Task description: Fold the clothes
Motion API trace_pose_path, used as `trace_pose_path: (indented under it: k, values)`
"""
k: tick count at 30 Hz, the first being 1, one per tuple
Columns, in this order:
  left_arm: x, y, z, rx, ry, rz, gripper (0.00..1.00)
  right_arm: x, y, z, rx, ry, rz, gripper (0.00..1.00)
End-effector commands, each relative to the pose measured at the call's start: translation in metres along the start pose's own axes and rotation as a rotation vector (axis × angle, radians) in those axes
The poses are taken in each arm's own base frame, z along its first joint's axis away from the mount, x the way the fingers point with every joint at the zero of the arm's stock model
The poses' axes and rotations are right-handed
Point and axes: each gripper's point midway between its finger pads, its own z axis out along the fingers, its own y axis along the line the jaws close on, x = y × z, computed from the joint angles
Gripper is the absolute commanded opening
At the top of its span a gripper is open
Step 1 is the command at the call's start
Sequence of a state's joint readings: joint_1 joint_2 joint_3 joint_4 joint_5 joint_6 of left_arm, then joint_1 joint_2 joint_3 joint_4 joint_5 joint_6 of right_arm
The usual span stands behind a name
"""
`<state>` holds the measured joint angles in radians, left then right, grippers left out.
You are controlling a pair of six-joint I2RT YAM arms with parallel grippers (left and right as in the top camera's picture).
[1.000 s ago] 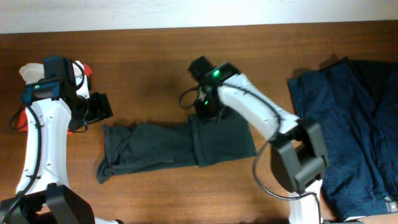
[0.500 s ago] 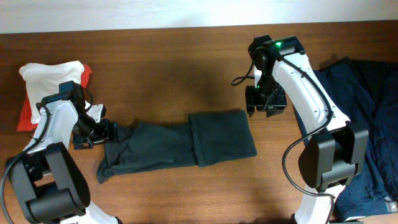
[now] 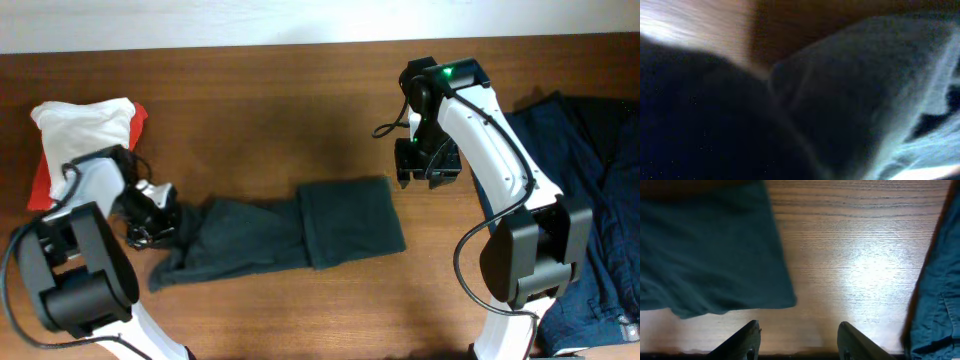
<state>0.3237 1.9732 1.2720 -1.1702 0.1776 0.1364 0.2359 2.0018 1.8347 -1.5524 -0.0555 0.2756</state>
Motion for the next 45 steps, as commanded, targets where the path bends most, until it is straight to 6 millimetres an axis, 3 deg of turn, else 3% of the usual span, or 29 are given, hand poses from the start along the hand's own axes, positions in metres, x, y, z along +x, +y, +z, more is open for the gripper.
trace_pose_path:
  k: [1, 4, 6, 9, 13, 16, 18, 21, 29, 37, 38, 39, 40, 41, 43, 45]
  values:
    - [-0.026, 0.050, -0.063, -0.084, -0.124, -0.151, 0.00, -0.003, -0.023, -0.001, 0.086, -0.013, 0.012, 0.54]
    - [-0.023, 0.075, -0.103, -0.069, -0.176, -0.267, 0.00, -0.007, -0.039, -0.002, 0.083, -0.016, 0.060, 0.54]
    - [-0.014, 0.067, -0.117, -0.034, -0.152, -0.289, 0.00, -0.009, -0.050, -0.002, 0.078, -0.015, 0.090, 0.54]
    - [-0.007, 0.010, -0.116, 0.034, -0.073, -0.184, 0.01, -0.009, -0.054, -0.002, 0.076, -0.014, 0.103, 0.54]
    - [-0.008, -0.077, -0.097, -0.026, -0.021, 0.052, 0.00, -0.009, -0.054, -0.002, 0.076, -0.013, 0.103, 0.54]
    - [0.001, -0.149, -0.081, 0.033, -0.008, 0.229, 0.01, -0.009, -0.054, -0.002, 0.076, -0.013, 0.103, 0.54]
    - [0.006, -0.187, -0.075, 0.115, -0.009, 0.306, 0.01, -0.009, -0.054, -0.002, 0.076, -0.013, 0.103, 0.59]
    - [0.014, -0.227, -0.078, 0.286, -0.004, 0.352, 0.01, -0.010, -0.054, -0.002, 0.076, -0.015, 0.102, 0.60]
    - [0.036, -0.263, -0.064, 0.275, 0.030, 0.468, 0.03, -0.010, -0.054, -0.001, 0.076, -0.013, 0.102, 0.60]
    - [0.044, -0.292, -0.051, 0.268, 0.013, 0.527, 0.06, -0.010, -0.054, -0.001, 0.076, -0.013, 0.102, 0.60]
    - [0.045, -0.296, -0.048, 0.266, 0.007, 0.542, 0.09, -0.010, -0.054, -0.001, 0.076, -0.012, 0.102, 0.60]
    - [0.045, -0.299, -0.045, 0.267, 0.004, 0.554, 0.40, -0.010, -0.054, -0.001, 0.076, -0.012, 0.102, 0.61]
    - [0.045, -0.304, -0.045, 0.281, -0.005, 0.566, 0.54, -0.010, -0.054, -0.001, 0.076, -0.012, 0.102, 0.61]
    - [0.045, -0.310, -0.047, 0.317, -0.008, 0.574, 0.60, -0.010, -0.054, -0.001, 0.076, -0.012, 0.102, 0.61]
    - [0.035, -0.313, -0.057, 0.365, -0.047, 0.583, 0.61, -0.010, -0.054, -0.001, 0.076, -0.012, 0.101, 0.61]
    - [0.003, -0.291, -0.088, 0.376, -0.143, 0.531, 0.61, -0.008, -0.040, 0.000, -0.001, 0.003, 0.006, 0.63]
